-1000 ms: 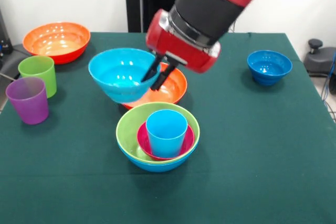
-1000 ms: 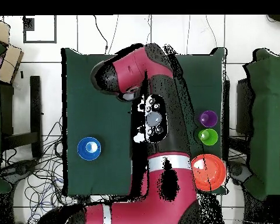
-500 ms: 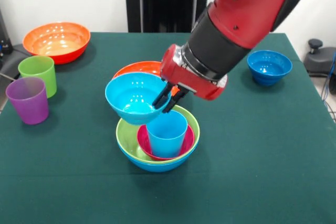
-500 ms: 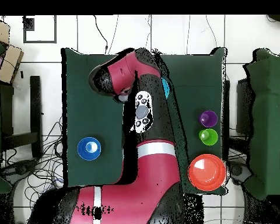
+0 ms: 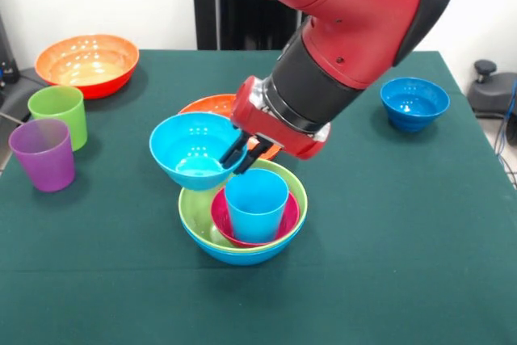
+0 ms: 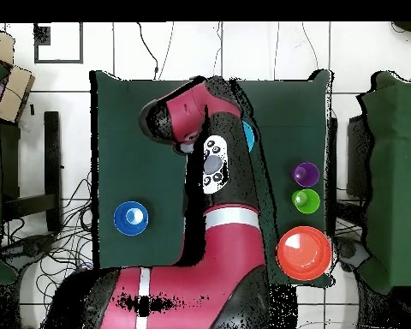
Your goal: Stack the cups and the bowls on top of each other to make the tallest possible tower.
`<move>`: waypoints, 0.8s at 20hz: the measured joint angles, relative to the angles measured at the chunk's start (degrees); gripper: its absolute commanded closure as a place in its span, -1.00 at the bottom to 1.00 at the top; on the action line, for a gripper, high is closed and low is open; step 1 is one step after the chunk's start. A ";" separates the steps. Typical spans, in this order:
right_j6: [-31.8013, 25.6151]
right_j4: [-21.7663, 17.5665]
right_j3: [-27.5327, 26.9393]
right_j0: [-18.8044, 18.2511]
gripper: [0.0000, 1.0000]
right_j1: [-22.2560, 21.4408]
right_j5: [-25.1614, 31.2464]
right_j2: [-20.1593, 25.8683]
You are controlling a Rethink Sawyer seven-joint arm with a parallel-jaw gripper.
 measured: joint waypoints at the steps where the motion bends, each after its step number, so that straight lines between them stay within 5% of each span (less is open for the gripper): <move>1: 0.00 0.08 0.00 0.00 1.00 0.00 0.00 -0.26; 16: 0.00 5.01 0.00 1.32 1.00 -0.01 0.00 -3.63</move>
